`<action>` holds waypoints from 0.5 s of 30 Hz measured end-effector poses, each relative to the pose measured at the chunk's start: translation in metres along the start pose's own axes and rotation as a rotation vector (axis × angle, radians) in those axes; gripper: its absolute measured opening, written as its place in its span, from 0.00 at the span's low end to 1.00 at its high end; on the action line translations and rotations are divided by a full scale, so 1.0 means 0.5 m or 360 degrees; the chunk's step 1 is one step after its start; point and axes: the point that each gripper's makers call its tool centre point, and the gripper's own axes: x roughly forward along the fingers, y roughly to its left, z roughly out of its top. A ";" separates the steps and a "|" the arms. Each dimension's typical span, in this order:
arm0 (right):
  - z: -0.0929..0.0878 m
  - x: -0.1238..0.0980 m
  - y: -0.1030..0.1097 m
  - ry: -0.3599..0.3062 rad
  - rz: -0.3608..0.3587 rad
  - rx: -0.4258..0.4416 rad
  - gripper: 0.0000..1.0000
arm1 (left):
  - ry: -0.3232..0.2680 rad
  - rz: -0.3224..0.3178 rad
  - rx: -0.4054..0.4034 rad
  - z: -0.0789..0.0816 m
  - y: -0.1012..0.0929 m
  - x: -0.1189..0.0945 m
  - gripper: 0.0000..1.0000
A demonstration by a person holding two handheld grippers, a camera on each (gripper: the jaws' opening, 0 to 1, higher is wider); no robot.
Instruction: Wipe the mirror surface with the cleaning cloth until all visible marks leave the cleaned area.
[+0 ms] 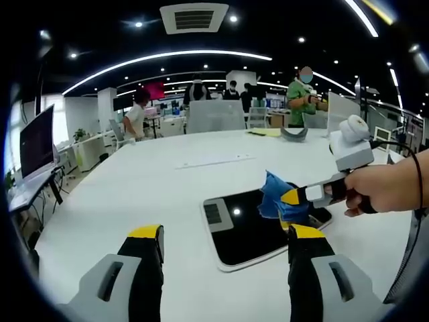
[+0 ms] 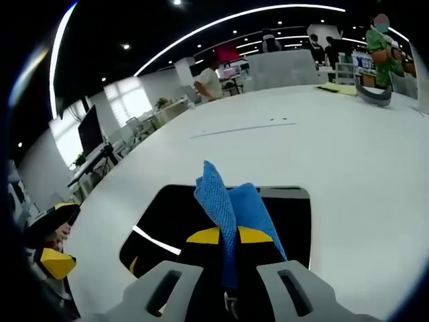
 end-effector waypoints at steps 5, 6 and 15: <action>0.001 0.008 0.014 0.0014 0.0019 0.0007 0.03 | -0.0002 0.0011 0.0000 0.001 0.003 -0.001 0.76; 0.000 0.010 0.017 0.0016 0.0024 0.0007 0.03 | -0.0003 0.0015 -0.0003 0.001 0.005 -0.001 0.76; 0.001 0.033 0.060 0.0043 0.0079 -0.0011 0.03 | 0.0015 0.0043 -0.0004 -0.002 0.014 -0.006 0.76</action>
